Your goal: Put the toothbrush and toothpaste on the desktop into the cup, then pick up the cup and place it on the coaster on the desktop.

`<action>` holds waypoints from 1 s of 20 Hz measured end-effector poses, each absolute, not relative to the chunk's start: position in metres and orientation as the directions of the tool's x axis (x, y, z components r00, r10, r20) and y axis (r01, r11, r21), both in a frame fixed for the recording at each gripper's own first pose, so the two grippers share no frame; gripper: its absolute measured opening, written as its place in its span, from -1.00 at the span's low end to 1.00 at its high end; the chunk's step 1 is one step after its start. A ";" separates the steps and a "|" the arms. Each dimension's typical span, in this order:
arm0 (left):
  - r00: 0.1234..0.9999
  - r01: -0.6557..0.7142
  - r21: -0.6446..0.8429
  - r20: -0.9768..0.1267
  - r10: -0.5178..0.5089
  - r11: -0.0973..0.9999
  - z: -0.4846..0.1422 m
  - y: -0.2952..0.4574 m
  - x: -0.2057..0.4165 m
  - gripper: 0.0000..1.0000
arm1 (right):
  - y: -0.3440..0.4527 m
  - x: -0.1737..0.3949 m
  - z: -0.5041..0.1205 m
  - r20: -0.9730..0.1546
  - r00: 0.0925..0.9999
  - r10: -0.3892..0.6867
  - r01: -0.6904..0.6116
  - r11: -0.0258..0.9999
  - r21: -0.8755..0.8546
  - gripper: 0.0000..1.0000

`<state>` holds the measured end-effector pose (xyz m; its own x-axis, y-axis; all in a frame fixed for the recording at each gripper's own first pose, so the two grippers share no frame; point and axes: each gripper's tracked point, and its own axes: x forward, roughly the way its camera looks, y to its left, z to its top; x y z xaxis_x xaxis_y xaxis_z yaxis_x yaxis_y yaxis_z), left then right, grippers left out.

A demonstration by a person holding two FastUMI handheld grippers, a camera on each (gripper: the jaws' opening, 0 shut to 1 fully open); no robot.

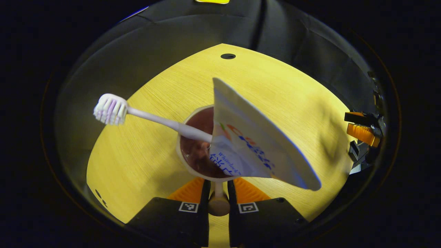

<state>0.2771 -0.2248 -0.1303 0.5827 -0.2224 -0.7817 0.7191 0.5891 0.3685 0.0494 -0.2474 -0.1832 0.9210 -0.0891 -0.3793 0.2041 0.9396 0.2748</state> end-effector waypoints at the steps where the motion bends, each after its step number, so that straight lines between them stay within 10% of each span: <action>1: 0.582 0.718 0.365 -0.782 -0.223 0.593 -0.130 -0.224 0.277 -0.45 | -0.247 0.049 -0.184 -0.380 0.921 -0.089 0.204 0.939 0.276 0.97; 6: 0.586 0.711 0.357 -0.778 -0.229 0.607 -0.129 -0.230 0.267 -0.26 | -0.246 0.052 -0.181 -0.375 0.923 -0.083 0.198 0.939 0.280 0.96; 11: 0.615 0.690 0.357 -0.747 -0.251 0.629 -0.115 -0.232 0.254 1.00 | -0.240 0.054 -0.175 -0.362 0.929 -0.072 0.181 0.944 0.277 0.96; 20: 0.800 0.491 0.310 -0.531 -0.280 0.814 -0.047 -0.188 0.204 0.98 | -0.228 0.047 -0.149 -0.318 0.945 -0.078 0.163 0.955 0.248 0.97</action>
<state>0.2043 -0.1882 -0.0472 0.8000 -0.2802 -0.5305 0.4910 0.8140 0.3104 0.0475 -0.2281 -0.1494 0.9448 -0.0783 -0.3180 0.1626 0.9551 0.2478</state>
